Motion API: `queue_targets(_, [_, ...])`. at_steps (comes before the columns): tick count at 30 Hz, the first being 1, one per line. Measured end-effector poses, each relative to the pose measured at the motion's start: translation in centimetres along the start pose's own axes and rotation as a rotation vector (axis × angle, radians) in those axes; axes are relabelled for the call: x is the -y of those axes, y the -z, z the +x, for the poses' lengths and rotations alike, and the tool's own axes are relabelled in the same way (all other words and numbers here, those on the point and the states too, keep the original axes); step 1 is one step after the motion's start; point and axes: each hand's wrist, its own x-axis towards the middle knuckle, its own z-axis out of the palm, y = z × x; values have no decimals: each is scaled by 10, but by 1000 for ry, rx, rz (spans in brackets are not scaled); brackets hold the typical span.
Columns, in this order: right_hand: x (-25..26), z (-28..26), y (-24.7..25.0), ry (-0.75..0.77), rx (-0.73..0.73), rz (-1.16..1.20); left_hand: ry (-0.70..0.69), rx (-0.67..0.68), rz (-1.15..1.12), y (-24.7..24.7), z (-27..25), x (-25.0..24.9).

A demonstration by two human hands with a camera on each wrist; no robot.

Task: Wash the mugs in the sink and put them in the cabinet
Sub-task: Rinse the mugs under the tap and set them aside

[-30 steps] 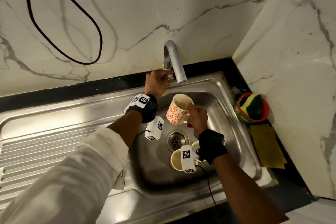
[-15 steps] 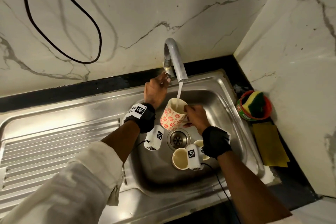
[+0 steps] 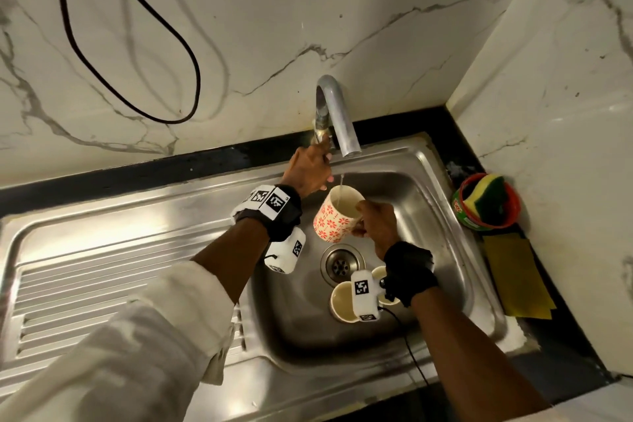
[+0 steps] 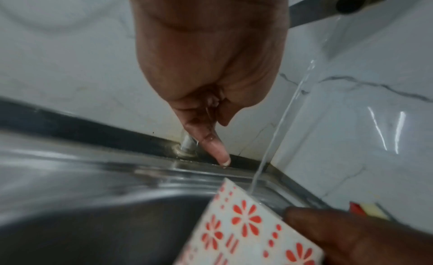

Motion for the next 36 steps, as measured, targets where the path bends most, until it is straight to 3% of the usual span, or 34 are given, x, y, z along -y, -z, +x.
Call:
queue_targets(3, [1,0,3,-191,50,-22,-27,47,250,3,3,3])
queue_targets(6, [-3,-5,2,-402,148,-35,-2,77,276,0,-7,3])
queue_targets(11, [-24,-13,1,-444,120,23,65,76,92,-29,-55,34])
queue_targets(15, [-28,-16,6,-530,200,103,213,278,181,-44,-85,49])
queue_targets(19, [-27,-21,9,-526,276,139,274,263,180,-45,-96,35])
queue_targets(25, [-24,-38,9,-529,331,209,339,287,365,-42,-94,13])
queue_targets(31, [-23,-49,9,-479,368,298,363,121,515,-44,-103,-8])
queue_targets(36, [-18,-57,13,-345,441,357,401,72,354,-34,-107,-8])
